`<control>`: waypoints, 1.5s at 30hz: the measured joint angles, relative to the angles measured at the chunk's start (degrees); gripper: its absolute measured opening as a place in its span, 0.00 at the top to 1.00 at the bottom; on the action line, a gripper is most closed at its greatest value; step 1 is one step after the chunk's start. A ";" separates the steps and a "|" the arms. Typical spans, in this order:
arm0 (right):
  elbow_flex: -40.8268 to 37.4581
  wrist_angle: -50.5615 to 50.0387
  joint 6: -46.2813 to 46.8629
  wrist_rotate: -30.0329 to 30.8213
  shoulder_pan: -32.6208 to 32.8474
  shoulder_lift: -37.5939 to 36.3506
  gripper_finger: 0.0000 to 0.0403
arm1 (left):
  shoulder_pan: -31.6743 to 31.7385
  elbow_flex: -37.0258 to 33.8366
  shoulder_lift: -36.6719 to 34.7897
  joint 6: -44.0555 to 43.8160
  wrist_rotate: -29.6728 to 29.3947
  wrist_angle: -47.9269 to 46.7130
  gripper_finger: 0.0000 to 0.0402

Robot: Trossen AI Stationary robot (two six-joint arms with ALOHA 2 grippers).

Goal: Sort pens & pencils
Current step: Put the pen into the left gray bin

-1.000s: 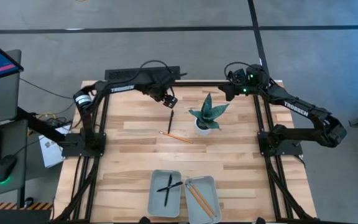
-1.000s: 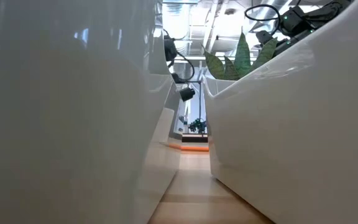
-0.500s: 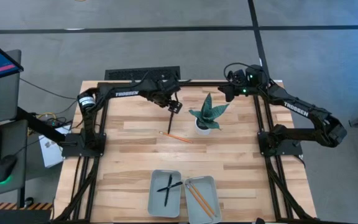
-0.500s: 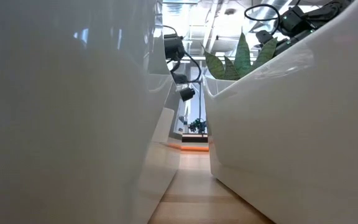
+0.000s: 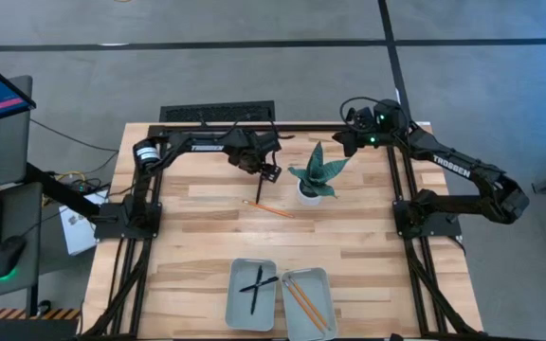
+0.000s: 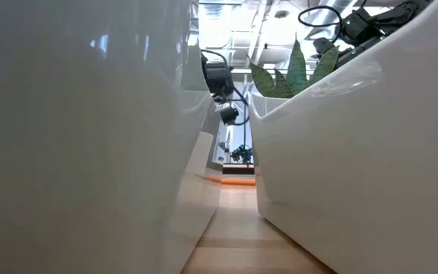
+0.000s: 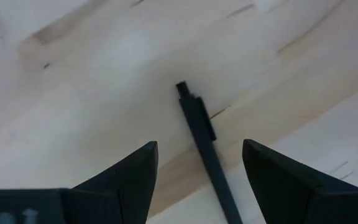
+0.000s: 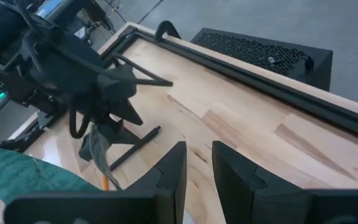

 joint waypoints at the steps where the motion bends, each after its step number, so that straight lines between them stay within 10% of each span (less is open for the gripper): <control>1: 0.00 -0.03 0.00 0.00 0.16 0.00 0.76 | -0.08 0.02 0.18 -0.17 0.20 0.31 0.44; 37: 0.00 -0.12 0.02 -0.02 0.33 -0.01 0.76 | -2.25 0.28 3.55 -1.59 -0.25 -1.51 0.44; 45: 0.00 -0.09 0.02 -0.02 0.33 -0.02 0.76 | -2.30 0.17 3.69 -0.43 -0.65 -1.76 0.57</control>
